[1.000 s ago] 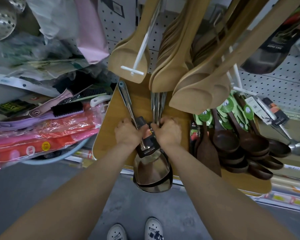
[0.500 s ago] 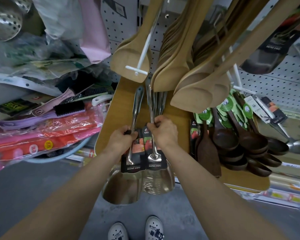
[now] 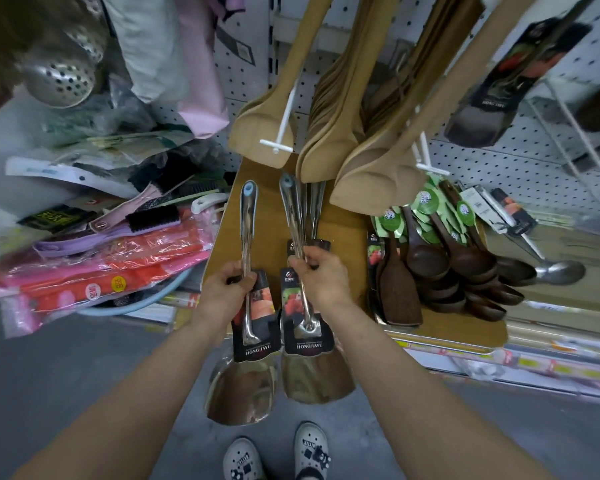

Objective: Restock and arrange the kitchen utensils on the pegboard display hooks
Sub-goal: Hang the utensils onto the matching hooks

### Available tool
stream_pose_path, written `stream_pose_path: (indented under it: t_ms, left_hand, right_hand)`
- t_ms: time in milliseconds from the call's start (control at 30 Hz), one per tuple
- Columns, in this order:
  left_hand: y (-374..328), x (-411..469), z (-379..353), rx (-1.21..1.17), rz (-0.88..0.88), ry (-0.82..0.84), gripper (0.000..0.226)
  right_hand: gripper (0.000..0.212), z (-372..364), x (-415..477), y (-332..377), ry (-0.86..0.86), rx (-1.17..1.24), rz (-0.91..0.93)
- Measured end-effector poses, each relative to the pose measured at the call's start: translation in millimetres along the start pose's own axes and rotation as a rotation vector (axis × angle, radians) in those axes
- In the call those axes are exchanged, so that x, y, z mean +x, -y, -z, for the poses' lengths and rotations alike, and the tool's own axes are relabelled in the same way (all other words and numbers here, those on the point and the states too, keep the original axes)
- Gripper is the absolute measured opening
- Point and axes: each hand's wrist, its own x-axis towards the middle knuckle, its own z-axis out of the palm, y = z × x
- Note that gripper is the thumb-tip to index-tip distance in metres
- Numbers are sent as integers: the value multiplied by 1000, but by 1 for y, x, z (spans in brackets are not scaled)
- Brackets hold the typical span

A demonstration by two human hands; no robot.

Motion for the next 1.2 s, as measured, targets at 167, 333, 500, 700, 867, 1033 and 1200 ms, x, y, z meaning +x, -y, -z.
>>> stream_pose_path:
  t_ms: [167, 333, 500, 700, 867, 1033, 1200]
  left_hand:
    - [-4, -41, 0, 29, 0, -5, 13]
    - [2, -93, -3, 62, 25, 31, 17]
    - [16, -145, -14, 17, 30, 72, 19]
    - [24, -227, -37, -6, -82, 81, 16]
    - [14, -290, -65, -49, -211, 92, 10]
    - [-17, -333, -85, -34, -342, 96, 6]
    - [-60, -355, -99, 34, -491, 126, 5]
  right_hand:
    - [35, 19, -39, -7, 4, 16, 1]
    - [28, 40, -85, -25, 19, 26, -37]
    - [4, 66, -130, -47, 47, 51, -9]
    - [22, 126, -195, -68, 0, 19, 107]
    - [21, 188, -246, -73, -82, 54, 256]
    - [14, 247, -278, -61, -181, -2, 397]
    - [14, 285, -287, -37, -293, -40, 480]
